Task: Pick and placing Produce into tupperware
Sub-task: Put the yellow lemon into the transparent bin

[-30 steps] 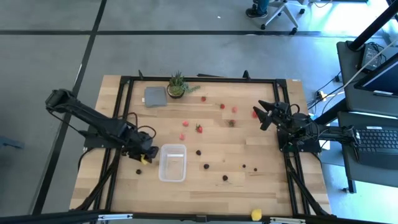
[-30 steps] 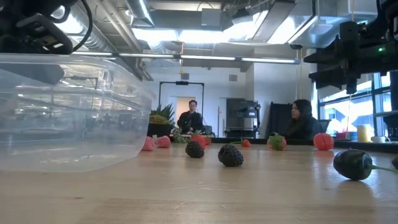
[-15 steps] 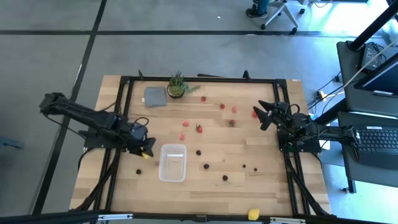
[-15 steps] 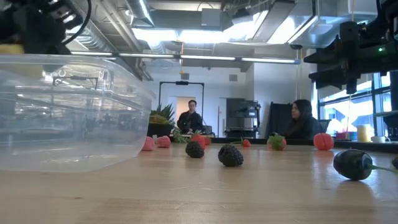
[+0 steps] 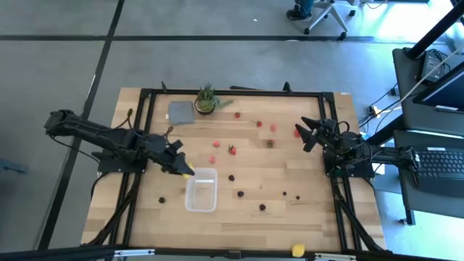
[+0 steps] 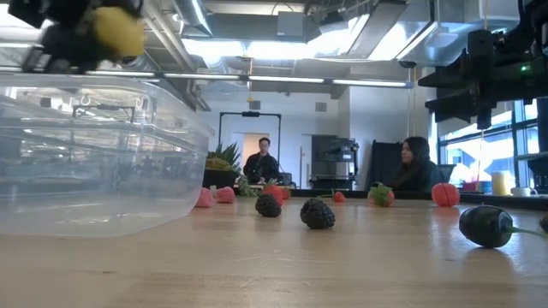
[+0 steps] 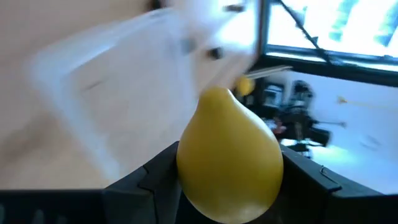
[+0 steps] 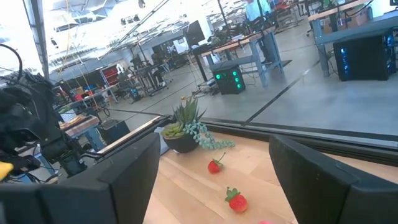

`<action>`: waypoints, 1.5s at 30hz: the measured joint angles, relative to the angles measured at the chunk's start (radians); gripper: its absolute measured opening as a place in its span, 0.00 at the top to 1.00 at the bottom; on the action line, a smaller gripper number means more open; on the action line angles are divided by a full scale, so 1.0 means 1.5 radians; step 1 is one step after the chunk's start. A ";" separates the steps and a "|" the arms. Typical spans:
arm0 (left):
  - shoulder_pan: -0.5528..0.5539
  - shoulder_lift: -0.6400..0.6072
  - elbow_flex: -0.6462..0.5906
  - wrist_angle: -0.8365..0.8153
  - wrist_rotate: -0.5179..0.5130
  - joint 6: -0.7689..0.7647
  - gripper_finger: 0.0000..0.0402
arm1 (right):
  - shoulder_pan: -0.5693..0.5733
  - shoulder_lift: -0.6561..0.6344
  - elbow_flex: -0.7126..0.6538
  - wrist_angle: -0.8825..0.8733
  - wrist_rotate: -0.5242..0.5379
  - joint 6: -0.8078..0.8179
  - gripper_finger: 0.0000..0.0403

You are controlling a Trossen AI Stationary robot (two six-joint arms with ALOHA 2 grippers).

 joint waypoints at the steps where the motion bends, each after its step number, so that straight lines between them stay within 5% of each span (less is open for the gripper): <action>1: 0.000 0.017 0.002 0.013 -0.004 0.019 0.51 | 0.000 0.000 0.000 0.000 0.000 0.000 0.25; 12: -0.002 0.222 0.121 0.000 -0.010 0.289 0.51 | 0.000 0.000 0.000 -0.001 0.000 0.018 0.25; 17: -0.015 0.303 0.240 -0.168 -0.003 0.439 0.51 | 0.000 0.000 0.000 0.000 0.000 0.019 0.25; 22: -0.030 0.391 0.342 -0.387 -0.045 0.477 0.51 | 0.000 0.000 0.000 0.000 0.000 0.018 0.25; 34: -0.058 0.573 0.450 -0.456 -0.057 0.560 0.51 | 0.000 0.000 0.000 -0.001 0.000 0.013 0.25; 45: -0.065 0.599 0.451 -0.440 -0.051 0.565 0.49 | 0.000 0.000 0.000 -0.002 0.000 0.011 0.25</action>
